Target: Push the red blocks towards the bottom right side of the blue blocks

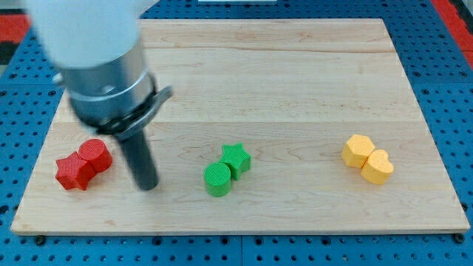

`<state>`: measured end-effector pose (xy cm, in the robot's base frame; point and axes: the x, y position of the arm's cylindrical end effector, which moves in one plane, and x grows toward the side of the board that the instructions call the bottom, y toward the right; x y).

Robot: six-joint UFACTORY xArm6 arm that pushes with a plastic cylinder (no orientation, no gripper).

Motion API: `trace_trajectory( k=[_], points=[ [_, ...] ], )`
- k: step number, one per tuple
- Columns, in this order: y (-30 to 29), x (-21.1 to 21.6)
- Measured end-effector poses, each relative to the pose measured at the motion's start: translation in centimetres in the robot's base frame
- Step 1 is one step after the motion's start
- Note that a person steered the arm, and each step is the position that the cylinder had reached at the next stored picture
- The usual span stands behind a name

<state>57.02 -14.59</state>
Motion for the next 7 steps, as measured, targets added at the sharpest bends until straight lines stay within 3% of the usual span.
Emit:
trace_trajectory(
  k=[1,2,7],
  points=[
    [-6.9,2.8],
    [-13.8,1.9],
    [-4.7,-6.3]
  ],
)
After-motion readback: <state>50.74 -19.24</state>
